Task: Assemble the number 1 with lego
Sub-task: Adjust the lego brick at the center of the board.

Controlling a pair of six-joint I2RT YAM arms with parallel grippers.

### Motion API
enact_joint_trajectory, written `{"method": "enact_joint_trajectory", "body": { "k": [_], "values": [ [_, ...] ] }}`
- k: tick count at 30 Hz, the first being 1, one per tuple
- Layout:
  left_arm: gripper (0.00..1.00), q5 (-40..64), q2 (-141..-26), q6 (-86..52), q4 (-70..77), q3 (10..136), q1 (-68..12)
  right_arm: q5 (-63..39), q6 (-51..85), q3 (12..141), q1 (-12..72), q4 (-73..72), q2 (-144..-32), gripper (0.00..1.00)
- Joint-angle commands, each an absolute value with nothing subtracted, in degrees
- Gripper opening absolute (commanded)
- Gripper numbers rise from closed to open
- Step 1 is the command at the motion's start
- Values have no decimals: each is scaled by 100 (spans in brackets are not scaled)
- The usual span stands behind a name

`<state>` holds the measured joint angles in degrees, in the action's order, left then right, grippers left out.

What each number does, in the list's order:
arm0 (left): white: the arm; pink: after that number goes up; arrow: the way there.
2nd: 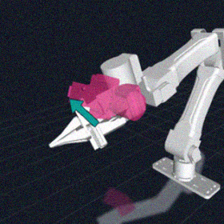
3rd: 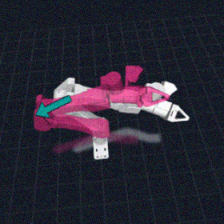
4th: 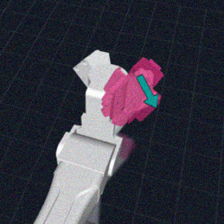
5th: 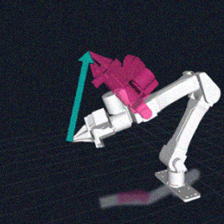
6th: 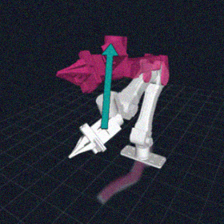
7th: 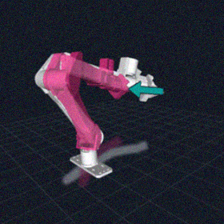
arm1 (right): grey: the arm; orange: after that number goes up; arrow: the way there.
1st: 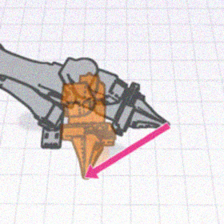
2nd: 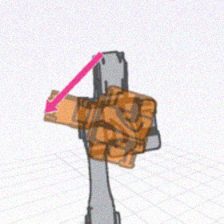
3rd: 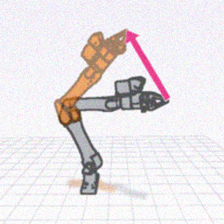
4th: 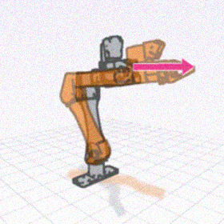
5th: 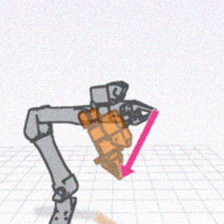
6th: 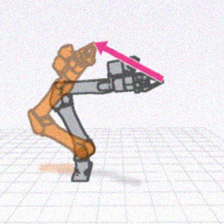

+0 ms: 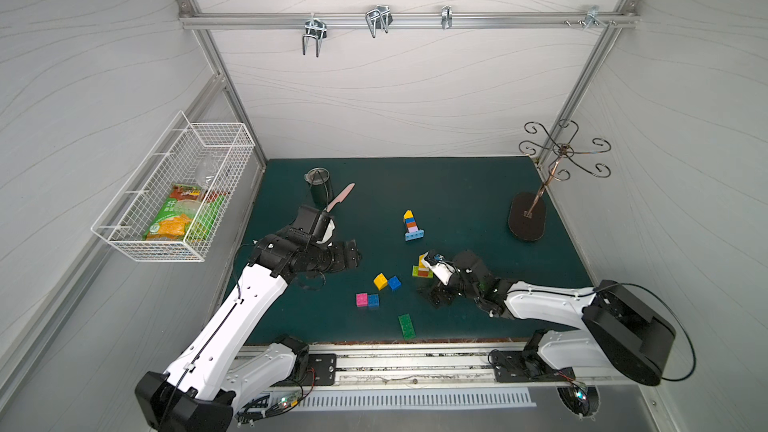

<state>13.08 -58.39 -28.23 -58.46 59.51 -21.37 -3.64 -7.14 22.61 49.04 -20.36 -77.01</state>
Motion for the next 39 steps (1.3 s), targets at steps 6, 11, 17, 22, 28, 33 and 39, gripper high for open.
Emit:
{"method": "enact_joint_trajectory", "body": {
  "k": [6, 11, 17, 22, 28, 33, 39],
  "values": [
    [100, 1989, -5750, -2314, -5351, 5756, -1958, -365, -1067, 2515, 4599, -2595, -8163, 99],
    [100, 2125, -5799, -2285, -5241, 5678, -1894, -776, -992, 2646, 4312, -2729, -8252, 97],
    [100, 2221, -5802, -2259, -5179, 5617, -1837, -1316, -815, 2912, 4031, -2734, -8573, 91],
    [100, 2229, -5785, -2264, -5157, 5590, -1835, -1481, -784, 3105, 3941, -2741, -8771, 93],
    [100, 2259, -5822, -2268, -5113, 5567, -1829, -1702, -547, 3284, 3805, -2717, -8934, 99],
    [100, 2266, -5814, -2274, -5115, 5555, -1828, -1775, -267, 3322, 3647, -2827, -9082, 99],
    [100, 2311, -5873, -2270, -5115, 5555, -1828, -2039, 61, 3471, 3455, -2760, -9221, 99]
  ]
}}
